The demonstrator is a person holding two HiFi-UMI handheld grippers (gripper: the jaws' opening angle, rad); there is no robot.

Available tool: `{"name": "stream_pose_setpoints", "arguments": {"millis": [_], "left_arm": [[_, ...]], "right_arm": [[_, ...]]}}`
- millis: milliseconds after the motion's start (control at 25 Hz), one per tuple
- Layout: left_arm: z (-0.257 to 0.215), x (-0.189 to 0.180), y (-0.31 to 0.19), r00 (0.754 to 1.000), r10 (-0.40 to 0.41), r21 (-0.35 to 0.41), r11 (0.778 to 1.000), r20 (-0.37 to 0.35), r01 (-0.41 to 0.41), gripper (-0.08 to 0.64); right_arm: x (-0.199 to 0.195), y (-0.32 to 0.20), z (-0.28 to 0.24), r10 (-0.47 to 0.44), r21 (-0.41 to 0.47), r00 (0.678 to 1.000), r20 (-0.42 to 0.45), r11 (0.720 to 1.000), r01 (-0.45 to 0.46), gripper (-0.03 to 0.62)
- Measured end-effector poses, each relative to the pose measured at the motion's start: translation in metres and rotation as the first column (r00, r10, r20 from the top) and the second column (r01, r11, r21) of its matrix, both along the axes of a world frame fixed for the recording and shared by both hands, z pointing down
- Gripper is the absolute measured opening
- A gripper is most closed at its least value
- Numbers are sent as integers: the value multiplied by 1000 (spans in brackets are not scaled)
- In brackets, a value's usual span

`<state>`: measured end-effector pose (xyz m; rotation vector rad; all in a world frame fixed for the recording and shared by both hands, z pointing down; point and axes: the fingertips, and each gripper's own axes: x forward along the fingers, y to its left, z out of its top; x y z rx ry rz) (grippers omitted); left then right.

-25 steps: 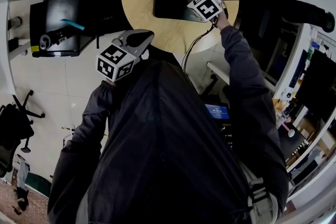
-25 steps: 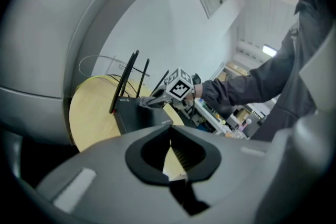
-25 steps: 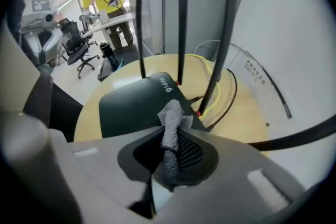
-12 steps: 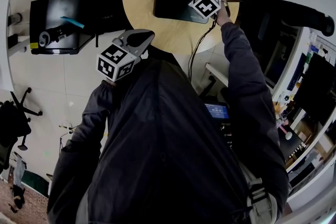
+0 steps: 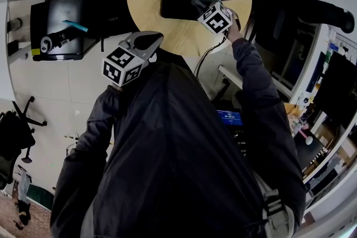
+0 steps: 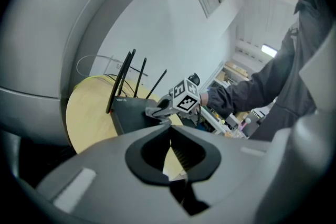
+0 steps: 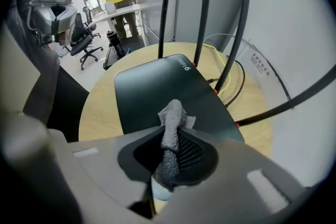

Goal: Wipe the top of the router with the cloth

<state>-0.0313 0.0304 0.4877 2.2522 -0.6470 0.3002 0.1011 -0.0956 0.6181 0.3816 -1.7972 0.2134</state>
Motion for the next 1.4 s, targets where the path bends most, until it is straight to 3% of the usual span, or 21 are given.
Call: {"name": "stream_pose_setpoints", "arguments": {"millis": [600,680,800,920,1040,1200,1400], "left_arm": [[-1,1,-1,1000,24,4,1000,-1,-24,0],[-1,-1,-2,1000,22,5,1000,-1,-22,0],[1,-3,-2,1000,21,-2,1000,1,-21,0],[1,-1,-2,1000,25,-5,1000,4,-25,0],[0,0,-1,1000,24,-6,1000,6,-24,0],[-1,-3,-1,1000,17,-10,1000,10,-16,0],[1,0,0,1000,29,-11,1000,11,-29,0]], "right_arm": [[4,58,0,-24,-134,999,42,991,29,31],[8,38,-6,51,-108,996,78,993,-43,31],[22,-15,-14,203,2,974,104,979,-204,31],[32,-55,-13,249,91,965,82,962,-256,32],[35,-72,-6,285,115,956,62,950,-291,32],[44,-69,5,269,99,963,2,958,-268,31],[45,-46,4,166,55,986,-24,985,-164,31]]}}
